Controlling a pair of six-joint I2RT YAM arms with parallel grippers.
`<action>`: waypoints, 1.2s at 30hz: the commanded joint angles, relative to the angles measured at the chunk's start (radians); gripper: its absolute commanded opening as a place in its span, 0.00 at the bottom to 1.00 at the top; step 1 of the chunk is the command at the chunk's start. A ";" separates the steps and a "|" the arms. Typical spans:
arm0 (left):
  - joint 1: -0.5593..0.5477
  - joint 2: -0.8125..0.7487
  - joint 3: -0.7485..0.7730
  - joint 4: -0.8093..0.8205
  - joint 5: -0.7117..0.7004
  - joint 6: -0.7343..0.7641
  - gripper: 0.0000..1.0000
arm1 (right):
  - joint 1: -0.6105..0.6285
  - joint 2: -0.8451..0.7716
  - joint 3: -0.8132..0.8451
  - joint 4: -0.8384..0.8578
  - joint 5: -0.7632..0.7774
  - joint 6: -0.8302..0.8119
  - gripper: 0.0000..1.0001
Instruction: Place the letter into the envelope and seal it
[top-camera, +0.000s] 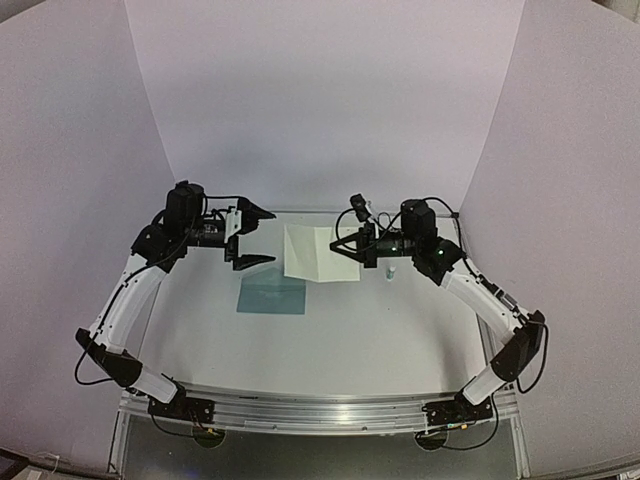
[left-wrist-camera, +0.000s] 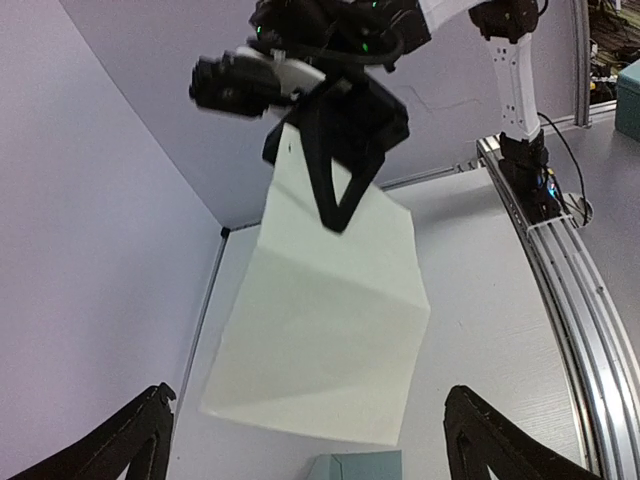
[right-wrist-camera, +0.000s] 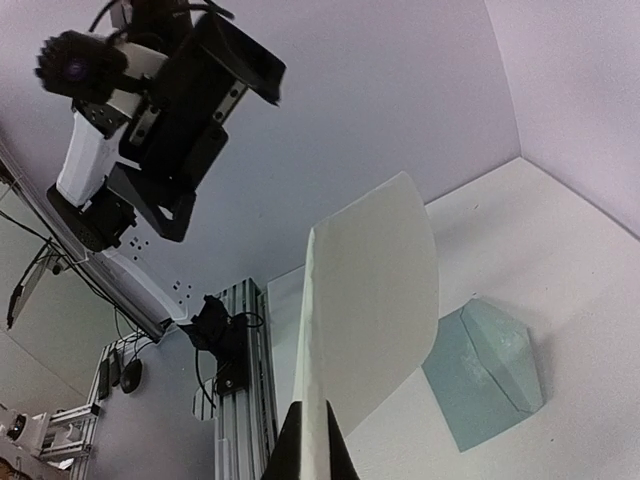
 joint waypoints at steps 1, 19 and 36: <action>-0.026 0.042 0.106 -0.178 -0.020 0.211 0.98 | 0.026 0.018 0.055 -0.032 -0.062 -0.007 0.00; -0.115 0.185 0.229 -0.317 -0.056 0.199 0.76 | 0.094 0.117 0.129 -0.028 -0.217 0.014 0.00; -0.115 0.164 0.231 -0.395 -0.021 0.167 0.00 | 0.077 0.118 0.139 -0.029 -0.090 -0.013 0.51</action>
